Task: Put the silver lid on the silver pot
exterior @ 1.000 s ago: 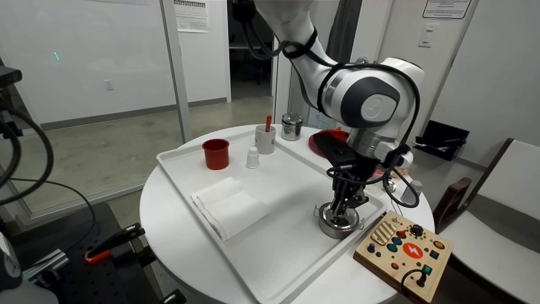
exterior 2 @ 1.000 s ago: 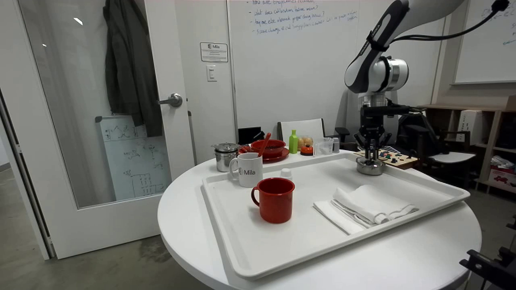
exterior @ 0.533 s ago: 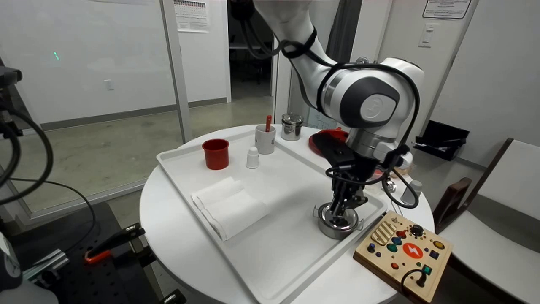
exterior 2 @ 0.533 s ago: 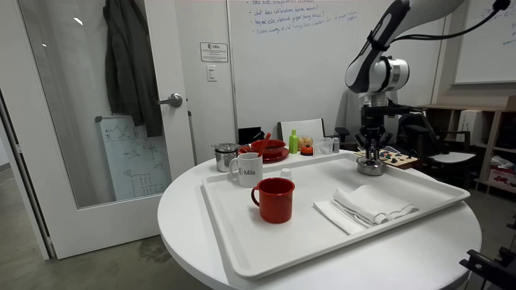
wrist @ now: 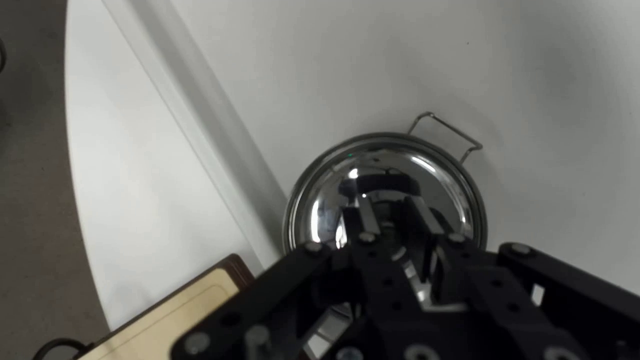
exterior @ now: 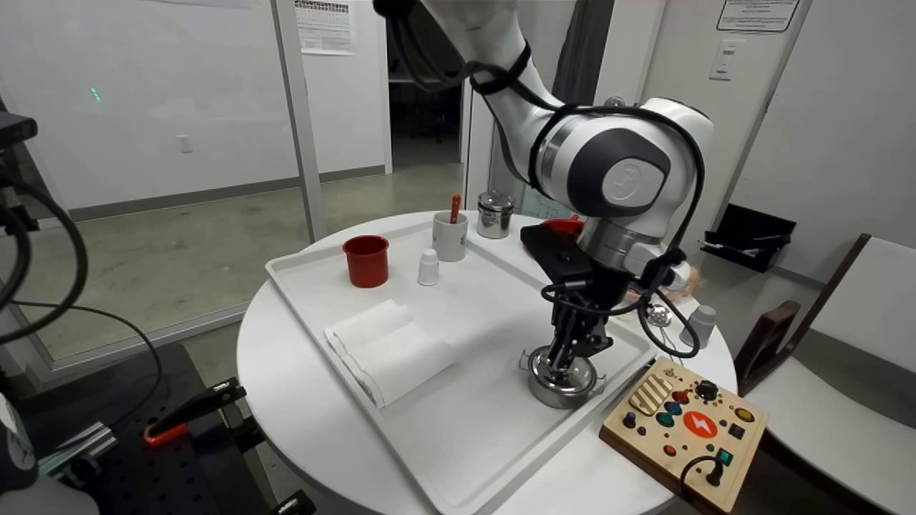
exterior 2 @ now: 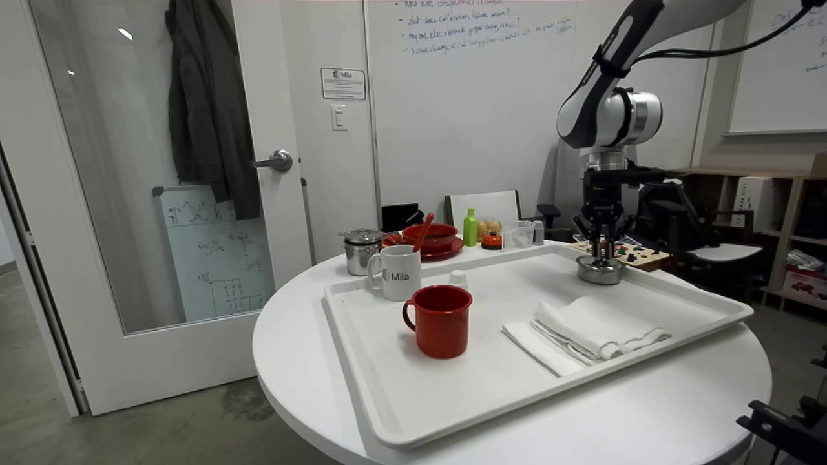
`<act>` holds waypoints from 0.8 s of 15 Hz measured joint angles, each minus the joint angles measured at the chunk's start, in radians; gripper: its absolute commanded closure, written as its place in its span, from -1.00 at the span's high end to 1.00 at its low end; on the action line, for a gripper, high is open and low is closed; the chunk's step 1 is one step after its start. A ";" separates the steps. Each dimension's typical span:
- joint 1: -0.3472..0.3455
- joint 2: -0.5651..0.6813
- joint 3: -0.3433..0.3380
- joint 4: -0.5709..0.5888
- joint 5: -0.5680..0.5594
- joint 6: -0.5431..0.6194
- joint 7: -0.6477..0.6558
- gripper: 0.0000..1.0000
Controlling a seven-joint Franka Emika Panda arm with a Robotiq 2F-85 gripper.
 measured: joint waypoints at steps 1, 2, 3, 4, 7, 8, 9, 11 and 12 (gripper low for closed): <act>0.000 -0.005 0.001 -0.010 0.000 -0.007 -0.002 -0.12; 0.000 -0.010 0.002 -0.018 0.000 -0.018 -0.002 -0.10; 0.001 -0.014 0.003 -0.024 0.000 -0.033 -0.002 -0.01; 0.001 -0.018 0.004 -0.028 0.000 -0.048 -0.003 0.16; 0.001 -0.022 0.006 -0.032 0.000 -0.086 -0.004 0.57; 0.001 -0.024 0.007 -0.033 0.000 -0.096 -0.005 0.71; 0.001 -0.030 0.009 -0.035 0.001 -0.103 -0.007 0.88; 0.002 -0.053 0.015 -0.047 0.001 -0.109 -0.017 1.00; 0.002 -0.070 0.019 -0.057 0.001 -0.110 -0.027 1.00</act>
